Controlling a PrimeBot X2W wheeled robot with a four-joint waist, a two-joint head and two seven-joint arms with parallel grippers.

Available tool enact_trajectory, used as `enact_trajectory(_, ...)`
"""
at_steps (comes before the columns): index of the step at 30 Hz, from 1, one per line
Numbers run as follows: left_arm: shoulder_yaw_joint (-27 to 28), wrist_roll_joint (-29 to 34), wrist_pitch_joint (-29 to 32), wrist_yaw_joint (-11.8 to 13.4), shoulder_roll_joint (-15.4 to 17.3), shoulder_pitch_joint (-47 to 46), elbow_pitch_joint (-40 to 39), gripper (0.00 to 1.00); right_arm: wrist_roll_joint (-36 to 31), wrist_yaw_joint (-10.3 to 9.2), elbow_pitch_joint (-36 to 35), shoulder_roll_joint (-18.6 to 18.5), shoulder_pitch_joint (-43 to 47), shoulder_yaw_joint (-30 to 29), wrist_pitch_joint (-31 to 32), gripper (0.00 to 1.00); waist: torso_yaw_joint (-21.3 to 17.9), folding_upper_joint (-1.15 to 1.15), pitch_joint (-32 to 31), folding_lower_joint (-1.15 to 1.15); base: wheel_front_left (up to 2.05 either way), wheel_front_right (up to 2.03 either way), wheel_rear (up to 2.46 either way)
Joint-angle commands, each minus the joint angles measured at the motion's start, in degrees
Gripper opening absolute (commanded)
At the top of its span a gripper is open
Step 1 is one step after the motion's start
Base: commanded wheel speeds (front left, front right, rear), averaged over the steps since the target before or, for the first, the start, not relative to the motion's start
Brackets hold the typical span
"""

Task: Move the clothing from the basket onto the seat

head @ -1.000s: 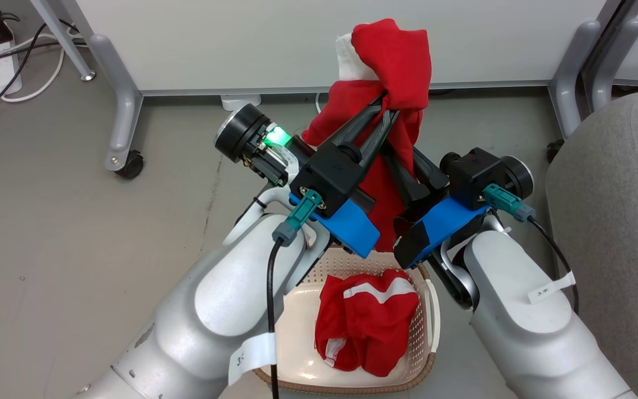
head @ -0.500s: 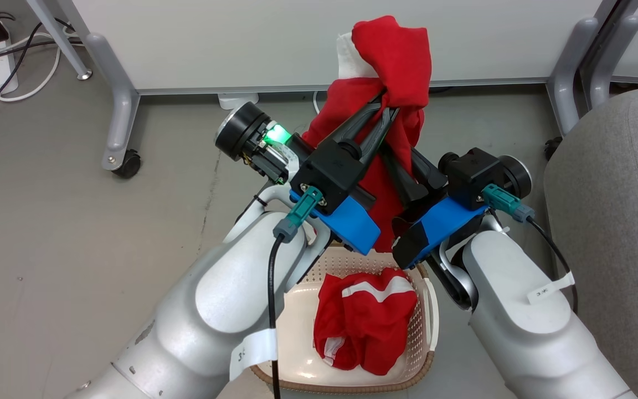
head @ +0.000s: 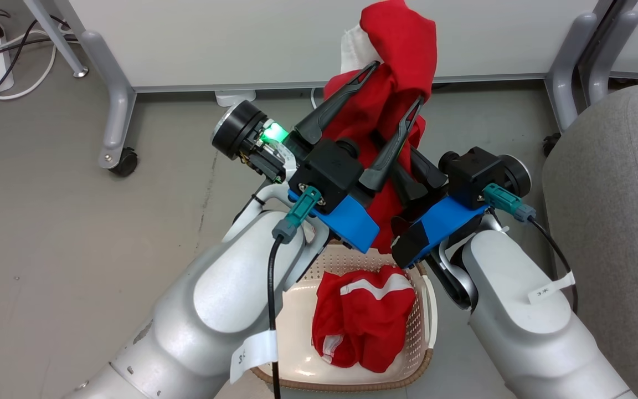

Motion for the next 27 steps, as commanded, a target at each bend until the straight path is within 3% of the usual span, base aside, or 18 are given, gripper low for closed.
enact_trajectory(1, 0.4, 0.21, -0.28, 0.33, 0.34, -0.15, -0.16, 1.0, 0.42, 0.03, -0.4, -0.2, -0.3, 0.04, -0.04, 0.0, -0.2, 0.0, 0.12, 0.0, 0.0, 0.0, 0.0)
enact_trajectory(14, 0.77, 0.19, -0.28, 0.11, 1.25, 1.43, -0.07, 1.0, 0.65, 0.02, -1.4, -0.21, 0.63, -2.73, -0.04, 0.0, -3.03, 0.0, 1.16, 0.0, 0.0, 0.0, 0.0)
enact_trajectory(27, 0.15, 0.22, -0.28, -0.27, 1.91, 2.02, 0.34, 1.0, -1.26, 0.03, -3.21, -0.17, 0.29, -10.39, -0.04, 0.0, -10.84, 0.0, 4.53, 0.0, 0.0, 0.0, 0.0)
